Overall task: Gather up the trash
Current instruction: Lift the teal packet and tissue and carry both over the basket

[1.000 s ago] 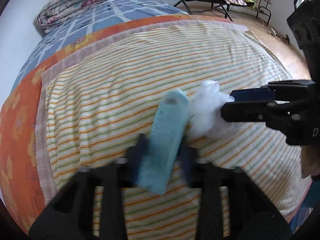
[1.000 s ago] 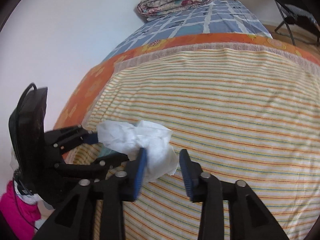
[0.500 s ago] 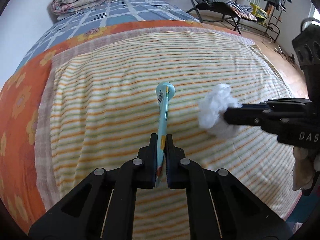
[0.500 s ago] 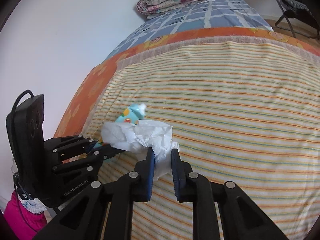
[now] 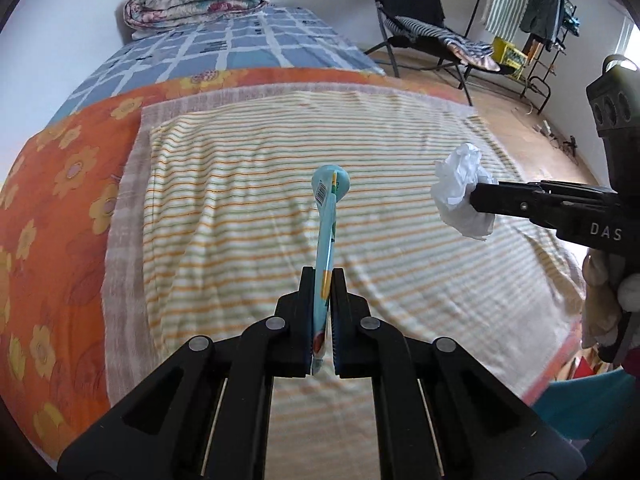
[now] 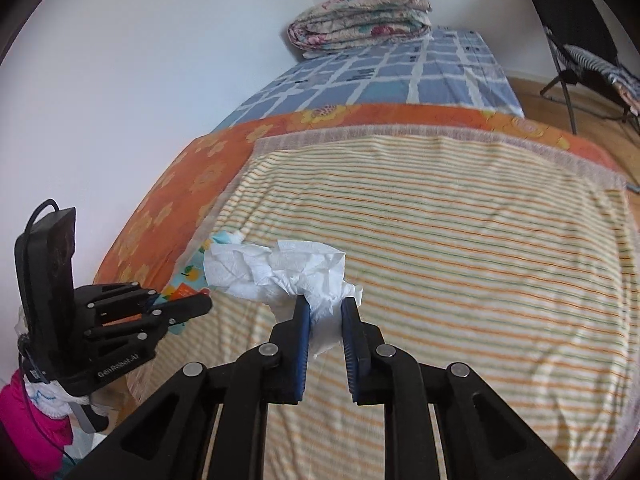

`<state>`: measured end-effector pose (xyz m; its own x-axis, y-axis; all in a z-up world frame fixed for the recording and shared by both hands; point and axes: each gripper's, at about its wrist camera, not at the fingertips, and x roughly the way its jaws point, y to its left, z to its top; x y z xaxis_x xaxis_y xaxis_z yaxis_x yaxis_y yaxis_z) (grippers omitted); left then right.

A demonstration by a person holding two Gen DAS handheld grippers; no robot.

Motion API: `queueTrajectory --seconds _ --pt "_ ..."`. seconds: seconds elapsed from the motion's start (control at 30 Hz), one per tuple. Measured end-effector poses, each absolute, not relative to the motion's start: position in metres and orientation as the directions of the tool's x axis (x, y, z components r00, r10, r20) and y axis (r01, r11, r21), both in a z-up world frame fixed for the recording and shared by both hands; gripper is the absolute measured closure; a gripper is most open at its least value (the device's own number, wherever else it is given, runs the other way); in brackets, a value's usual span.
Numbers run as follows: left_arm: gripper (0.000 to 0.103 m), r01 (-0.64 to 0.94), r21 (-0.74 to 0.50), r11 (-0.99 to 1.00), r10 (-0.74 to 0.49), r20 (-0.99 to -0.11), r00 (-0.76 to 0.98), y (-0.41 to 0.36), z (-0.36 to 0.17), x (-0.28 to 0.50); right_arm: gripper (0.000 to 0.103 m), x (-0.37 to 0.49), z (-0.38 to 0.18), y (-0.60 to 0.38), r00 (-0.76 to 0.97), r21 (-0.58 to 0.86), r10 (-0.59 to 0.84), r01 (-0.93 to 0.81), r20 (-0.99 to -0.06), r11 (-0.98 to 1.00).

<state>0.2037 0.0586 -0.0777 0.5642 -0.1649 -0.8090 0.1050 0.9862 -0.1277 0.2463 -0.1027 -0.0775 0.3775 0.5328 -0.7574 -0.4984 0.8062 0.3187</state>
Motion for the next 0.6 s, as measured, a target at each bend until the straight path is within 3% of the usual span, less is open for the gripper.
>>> queueTrajectory --seconds 0.37,0.6 --pt "0.098 0.185 -0.139 0.973 -0.223 -0.784 0.579 0.027 -0.039 0.117 0.089 0.170 -0.042 -0.144 0.396 0.295 0.531 -0.518 -0.749 0.803" --pt "0.098 0.204 -0.172 0.964 -0.258 -0.796 0.548 0.014 -0.046 0.067 0.089 0.113 -0.039 -0.164 0.396 0.273 0.532 -0.548 -0.748 0.791"
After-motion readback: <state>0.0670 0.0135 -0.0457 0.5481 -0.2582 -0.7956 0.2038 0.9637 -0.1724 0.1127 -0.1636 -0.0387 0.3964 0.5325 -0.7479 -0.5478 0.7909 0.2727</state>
